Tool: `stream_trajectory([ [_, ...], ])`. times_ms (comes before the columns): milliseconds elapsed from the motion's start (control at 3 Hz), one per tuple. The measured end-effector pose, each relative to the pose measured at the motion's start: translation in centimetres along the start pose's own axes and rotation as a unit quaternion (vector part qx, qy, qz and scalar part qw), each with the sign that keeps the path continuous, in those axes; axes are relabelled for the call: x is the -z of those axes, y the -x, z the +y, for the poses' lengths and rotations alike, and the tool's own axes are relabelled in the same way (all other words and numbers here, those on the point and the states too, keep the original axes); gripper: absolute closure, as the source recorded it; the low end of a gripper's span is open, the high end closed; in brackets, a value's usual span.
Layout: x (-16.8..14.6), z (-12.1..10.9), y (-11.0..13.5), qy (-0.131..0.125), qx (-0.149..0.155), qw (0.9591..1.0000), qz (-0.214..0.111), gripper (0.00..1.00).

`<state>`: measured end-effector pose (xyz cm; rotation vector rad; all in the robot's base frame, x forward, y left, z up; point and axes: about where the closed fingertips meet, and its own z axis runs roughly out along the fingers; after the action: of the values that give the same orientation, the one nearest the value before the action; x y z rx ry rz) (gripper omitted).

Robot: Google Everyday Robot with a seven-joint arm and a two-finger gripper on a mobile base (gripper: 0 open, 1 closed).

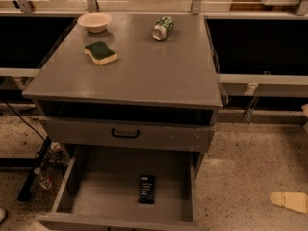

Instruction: Pick rxbar blueberry from middle drawer and place on counter

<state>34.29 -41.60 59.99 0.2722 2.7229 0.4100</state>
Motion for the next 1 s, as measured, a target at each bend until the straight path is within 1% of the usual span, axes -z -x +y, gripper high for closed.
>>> stream_trajectory([
  [333,-0.2,0.4,-0.1,0.004,0.013,0.9999,0.004,0.0],
  [667,-0.2,0.4,-0.1,0.004,0.013,0.9999,0.004,0.0],
  [1000,-1.4,0.6,-0.2,0.043,0.01,0.9987,0.025,0.0],
])
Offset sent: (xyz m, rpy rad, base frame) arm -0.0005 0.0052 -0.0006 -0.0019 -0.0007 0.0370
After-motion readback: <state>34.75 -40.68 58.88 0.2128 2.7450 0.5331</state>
